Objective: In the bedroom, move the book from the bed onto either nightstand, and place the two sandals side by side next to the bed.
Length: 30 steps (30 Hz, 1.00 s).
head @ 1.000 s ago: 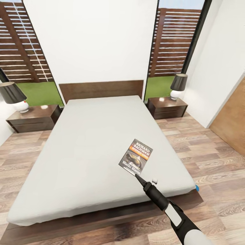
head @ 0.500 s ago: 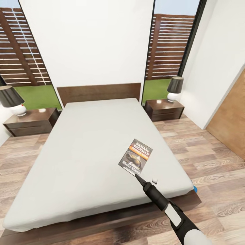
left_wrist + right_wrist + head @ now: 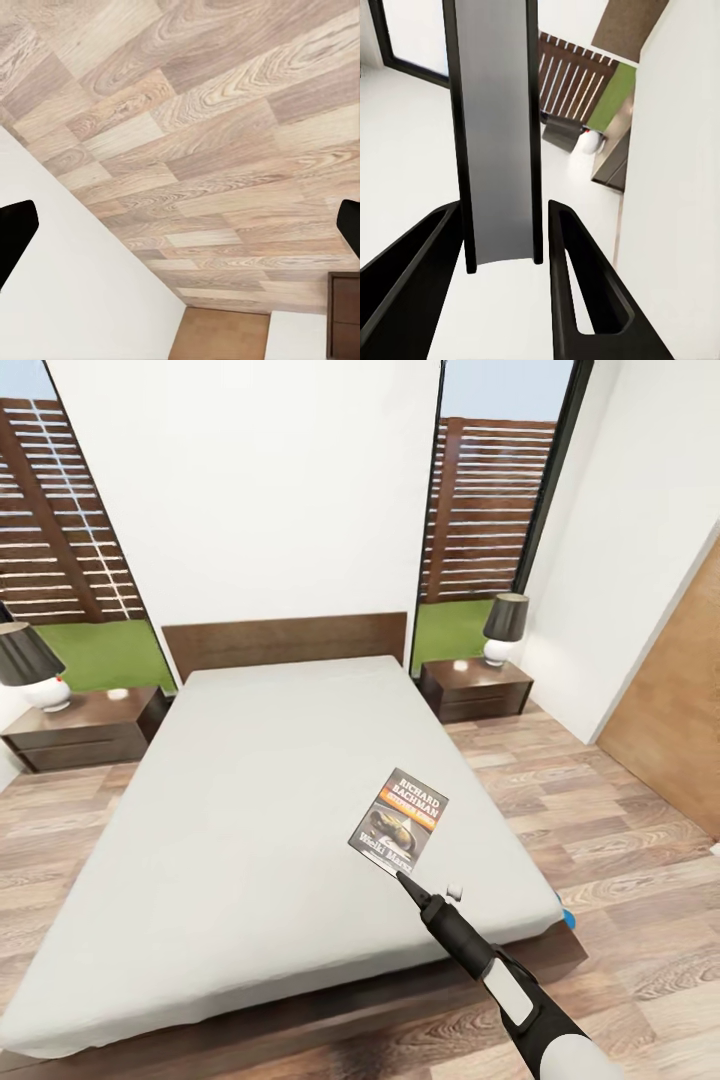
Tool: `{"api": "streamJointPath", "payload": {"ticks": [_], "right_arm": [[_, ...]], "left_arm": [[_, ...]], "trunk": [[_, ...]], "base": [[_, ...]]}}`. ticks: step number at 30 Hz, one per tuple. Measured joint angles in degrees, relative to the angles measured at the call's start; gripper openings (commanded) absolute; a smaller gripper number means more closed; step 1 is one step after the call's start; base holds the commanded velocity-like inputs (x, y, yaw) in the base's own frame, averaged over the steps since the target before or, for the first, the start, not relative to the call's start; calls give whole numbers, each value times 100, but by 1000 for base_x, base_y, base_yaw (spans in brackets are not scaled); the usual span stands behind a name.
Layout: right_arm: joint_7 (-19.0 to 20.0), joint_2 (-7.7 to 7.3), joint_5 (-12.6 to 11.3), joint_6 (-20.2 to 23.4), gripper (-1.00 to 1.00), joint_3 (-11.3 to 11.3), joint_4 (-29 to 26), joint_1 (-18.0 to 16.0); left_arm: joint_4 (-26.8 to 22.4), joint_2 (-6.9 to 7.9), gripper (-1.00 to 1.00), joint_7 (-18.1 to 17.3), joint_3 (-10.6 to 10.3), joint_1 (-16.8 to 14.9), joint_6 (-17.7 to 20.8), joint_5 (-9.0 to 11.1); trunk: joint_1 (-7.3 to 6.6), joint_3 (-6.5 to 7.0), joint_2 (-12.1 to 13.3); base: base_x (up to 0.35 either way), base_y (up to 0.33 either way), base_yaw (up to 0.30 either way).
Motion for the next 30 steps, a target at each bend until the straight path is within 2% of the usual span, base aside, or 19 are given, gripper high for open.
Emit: {"api": "streamJointPath", "payload": {"ticks": [30], "right_arm": [[-2,9,-8,-173,-100,0,0,0]], "left_arm": [[-8,0,100,0,0,0,-1,0]], "trunk": [[0,279,0]], "base": [[0,0,-22]]}}
